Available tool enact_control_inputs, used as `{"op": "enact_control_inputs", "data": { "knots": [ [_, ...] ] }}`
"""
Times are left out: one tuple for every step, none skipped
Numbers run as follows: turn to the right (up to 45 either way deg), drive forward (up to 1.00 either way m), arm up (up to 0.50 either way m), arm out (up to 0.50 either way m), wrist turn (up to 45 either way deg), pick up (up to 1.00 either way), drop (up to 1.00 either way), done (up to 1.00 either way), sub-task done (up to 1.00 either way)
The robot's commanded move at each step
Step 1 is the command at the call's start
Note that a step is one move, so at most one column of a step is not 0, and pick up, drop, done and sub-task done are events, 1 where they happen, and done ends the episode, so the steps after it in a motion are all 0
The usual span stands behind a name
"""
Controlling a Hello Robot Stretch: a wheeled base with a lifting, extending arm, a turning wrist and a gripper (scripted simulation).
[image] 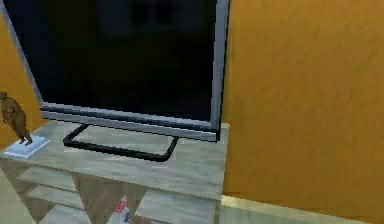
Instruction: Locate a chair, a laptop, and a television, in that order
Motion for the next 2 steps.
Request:
{"op": "enact_control_inputs", "data": {
  "knots": [
    [-18.0, 0.00, 0.00, 0.00, 0.0, 0.00, 0.00, 0.00, 0.00],
    [0.0, 0.00, 0.00, 0.00, 0.0, 0.00, 0.00, 1.00, 0.00]
  ]
}}
